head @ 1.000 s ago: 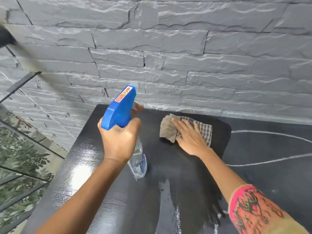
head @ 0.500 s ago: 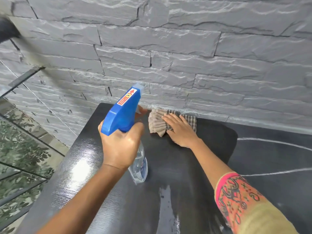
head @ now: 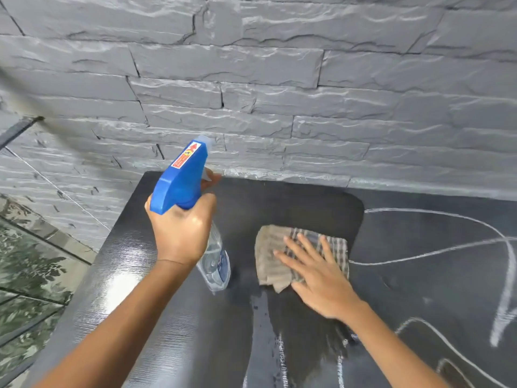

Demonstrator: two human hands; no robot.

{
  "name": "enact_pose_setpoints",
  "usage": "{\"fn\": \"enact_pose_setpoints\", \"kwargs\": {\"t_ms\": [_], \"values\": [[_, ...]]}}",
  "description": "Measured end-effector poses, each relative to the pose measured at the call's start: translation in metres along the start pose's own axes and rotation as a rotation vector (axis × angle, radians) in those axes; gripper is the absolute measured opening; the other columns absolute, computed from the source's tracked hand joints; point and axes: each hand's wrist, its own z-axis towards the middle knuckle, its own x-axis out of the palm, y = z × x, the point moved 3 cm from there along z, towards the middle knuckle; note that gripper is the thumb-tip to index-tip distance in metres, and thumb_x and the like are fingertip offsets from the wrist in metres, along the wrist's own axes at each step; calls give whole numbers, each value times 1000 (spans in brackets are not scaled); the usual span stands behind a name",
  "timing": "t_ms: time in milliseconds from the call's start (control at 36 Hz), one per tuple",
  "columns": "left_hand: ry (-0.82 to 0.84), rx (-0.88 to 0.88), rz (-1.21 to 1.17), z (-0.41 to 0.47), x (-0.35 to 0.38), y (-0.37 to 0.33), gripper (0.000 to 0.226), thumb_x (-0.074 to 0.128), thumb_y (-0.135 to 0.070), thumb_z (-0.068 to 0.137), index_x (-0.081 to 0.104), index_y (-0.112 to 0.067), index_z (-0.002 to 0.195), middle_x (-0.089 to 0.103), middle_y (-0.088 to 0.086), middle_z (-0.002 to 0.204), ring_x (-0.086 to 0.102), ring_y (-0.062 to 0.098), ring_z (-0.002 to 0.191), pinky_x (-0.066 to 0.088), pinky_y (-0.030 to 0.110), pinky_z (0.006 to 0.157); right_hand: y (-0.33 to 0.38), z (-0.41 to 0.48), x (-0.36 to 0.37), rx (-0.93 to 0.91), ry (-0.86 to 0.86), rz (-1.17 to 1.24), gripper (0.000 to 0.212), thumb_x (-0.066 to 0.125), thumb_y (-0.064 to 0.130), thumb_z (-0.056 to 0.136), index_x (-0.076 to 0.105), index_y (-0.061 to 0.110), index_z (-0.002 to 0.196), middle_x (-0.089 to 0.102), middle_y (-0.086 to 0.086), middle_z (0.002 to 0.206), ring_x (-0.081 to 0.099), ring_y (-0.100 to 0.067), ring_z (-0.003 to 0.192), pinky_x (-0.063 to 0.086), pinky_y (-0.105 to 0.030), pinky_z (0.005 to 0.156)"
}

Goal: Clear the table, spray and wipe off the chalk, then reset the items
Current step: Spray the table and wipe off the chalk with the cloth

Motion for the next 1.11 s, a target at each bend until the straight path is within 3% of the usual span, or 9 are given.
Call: {"fn": "enact_pose_setpoints", "kwargs": {"t_ms": [83,167,250,361,528,750,889,1000,1111], "values": [[-15,22,-3,-1,-1,-2,20,50,-5,62,64,-13,73,64,-11,69,56,7,65,46,18,62,11,-27,6,-109,46,-15,62,20,46,85,0,51,144,-11,16,155,-20,-12,143,-21,-45,112],[0,44,-17,0,-1,-3,25,48,-2,62,62,-16,77,66,3,81,61,16,75,50,25,69,-10,-20,0,-114,44,-20,65,28,35,86,5,50,145,-11,18,155,-21,-7,142,-22,-41,113],[-1,55,-15,1,-1,-3,24,47,-3,61,61,-17,76,64,7,84,62,21,79,52,32,75,-52,14,-11,21,-17,-25,66,39,30,92,0,47,143,-6,14,156,-21,-9,141,-20,-43,113],[6,65,-15,1,0,-2,26,47,-1,61,60,-19,74,65,4,84,65,21,83,52,36,79,-109,69,-33,260,-71,-22,55,33,38,98,6,42,147,1,6,159,-9,-16,145,-9,-52,115],[16,61,-26,3,1,-2,24,47,-1,61,59,-16,77,65,5,85,69,18,88,54,38,83,-103,80,-28,359,-68,-16,53,27,42,97,9,43,147,-2,7,159,-8,-19,146,-10,-56,114],[5,40,-57,1,1,-1,23,47,0,64,60,-6,82,64,8,85,63,11,76,52,24,70,12,-9,3,72,37,-40,58,18,52,89,-10,52,140,-20,10,155,-23,-19,142,-20,-54,111],[3,-15,-57,1,0,-1,27,48,-2,63,64,1,85,68,-4,79,64,-2,71,49,15,65,43,-69,18,-70,55,-51,69,29,48,80,5,50,145,3,8,158,-4,-22,145,-8,-52,111],[15,-33,-4,-6,-12,-7,27,49,-5,59,65,-25,69,70,-16,74,65,4,76,49,19,71,17,-44,8,91,12,-16,62,18,47,84,-8,55,140,-14,15,155,-16,-16,144,-26,-45,110],[6,-62,25,-29,-38,-15,30,48,-9,56,67,-25,73,72,-17,81,67,1,83,47,12,72,-3,30,-1,388,-57,57,50,24,45,97,5,51,143,-8,8,158,-11,-21,145,-17,-56,109]]}}
